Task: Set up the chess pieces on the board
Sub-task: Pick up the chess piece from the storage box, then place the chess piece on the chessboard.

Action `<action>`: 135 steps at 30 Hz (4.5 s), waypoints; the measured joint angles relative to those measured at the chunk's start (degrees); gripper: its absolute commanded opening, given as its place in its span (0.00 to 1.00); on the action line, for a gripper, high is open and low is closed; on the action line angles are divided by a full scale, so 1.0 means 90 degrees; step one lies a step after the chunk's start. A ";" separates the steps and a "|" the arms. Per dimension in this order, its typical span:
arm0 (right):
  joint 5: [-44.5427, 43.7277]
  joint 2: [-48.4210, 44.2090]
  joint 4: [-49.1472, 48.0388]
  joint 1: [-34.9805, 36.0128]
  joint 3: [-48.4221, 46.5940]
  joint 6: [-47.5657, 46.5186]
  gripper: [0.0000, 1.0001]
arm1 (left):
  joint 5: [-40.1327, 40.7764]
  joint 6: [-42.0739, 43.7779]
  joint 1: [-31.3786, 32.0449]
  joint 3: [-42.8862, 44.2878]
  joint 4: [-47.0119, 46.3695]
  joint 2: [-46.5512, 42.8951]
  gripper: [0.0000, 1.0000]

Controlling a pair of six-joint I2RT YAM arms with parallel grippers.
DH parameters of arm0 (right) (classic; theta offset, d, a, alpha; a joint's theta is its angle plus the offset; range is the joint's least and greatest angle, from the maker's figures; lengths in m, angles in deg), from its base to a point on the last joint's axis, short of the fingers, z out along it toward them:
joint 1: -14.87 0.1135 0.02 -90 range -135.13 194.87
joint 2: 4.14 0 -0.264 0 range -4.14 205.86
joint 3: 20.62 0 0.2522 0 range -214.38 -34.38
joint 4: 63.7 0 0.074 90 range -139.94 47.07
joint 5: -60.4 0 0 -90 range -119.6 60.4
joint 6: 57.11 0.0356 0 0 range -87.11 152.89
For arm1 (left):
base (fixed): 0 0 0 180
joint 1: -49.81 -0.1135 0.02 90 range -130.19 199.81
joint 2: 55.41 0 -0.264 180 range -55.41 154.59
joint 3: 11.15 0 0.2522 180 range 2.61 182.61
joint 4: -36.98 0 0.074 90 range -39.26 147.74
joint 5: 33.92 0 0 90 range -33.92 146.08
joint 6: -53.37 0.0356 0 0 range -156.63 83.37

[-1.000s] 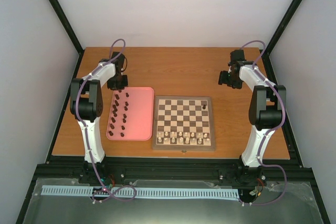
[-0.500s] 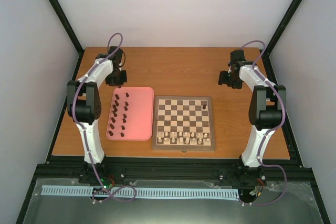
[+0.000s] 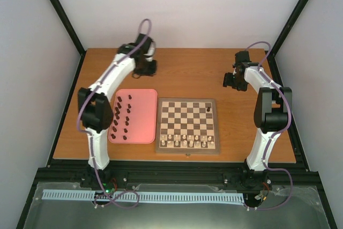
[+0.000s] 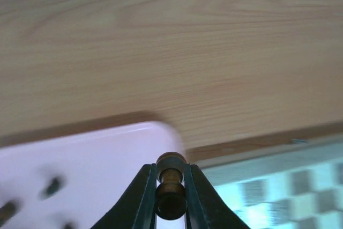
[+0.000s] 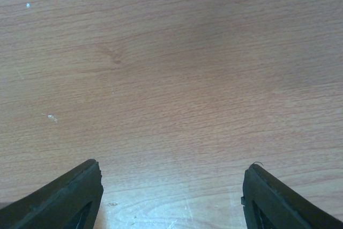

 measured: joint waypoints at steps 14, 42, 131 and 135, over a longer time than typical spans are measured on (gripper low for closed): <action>0.0005 0.0032 0.0053 0.0000 -0.0066 0.0066 0.72 | -0.0872 -0.0335 0.2778 0.2671 0.0194 0.2562 0.01; -0.0019 0.0032 0.0027 0.0000 -0.0005 0.0061 0.72 | -0.1222 -0.0430 0.3536 0.3563 0.0007 0.3390 0.01; -0.0010 0.0104 -0.0002 0.0000 0.0002 0.0044 0.72 | -0.1071 -0.0323 0.3541 0.3458 -0.0163 0.3735 0.49; 0.0000 0.0104 -0.0002 0.0000 0.0002 0.0044 0.72 | -0.1073 -0.0306 0.3541 0.3458 -0.0158 0.3713 0.54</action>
